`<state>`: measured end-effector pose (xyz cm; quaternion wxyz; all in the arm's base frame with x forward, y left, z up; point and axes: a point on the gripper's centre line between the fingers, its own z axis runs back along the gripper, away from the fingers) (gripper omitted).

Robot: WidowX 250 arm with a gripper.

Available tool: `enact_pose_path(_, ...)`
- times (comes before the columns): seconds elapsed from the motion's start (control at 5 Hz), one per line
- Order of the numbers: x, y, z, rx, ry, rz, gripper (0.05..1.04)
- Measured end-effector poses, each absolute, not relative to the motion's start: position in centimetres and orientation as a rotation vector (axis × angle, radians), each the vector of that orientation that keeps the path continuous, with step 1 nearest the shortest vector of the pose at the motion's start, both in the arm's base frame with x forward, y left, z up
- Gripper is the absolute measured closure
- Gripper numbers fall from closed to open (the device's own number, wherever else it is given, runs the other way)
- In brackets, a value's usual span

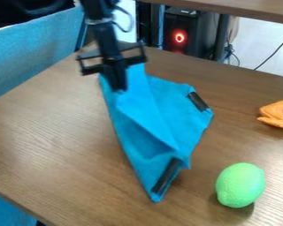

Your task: Unfolding cloth from right to left.

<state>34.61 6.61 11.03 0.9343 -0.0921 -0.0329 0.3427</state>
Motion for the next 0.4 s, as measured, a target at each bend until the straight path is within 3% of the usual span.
enact_pose_path(0.4, 30.6, 13.1, 10.2, -0.213, -0.049, 0.654, 1.02)
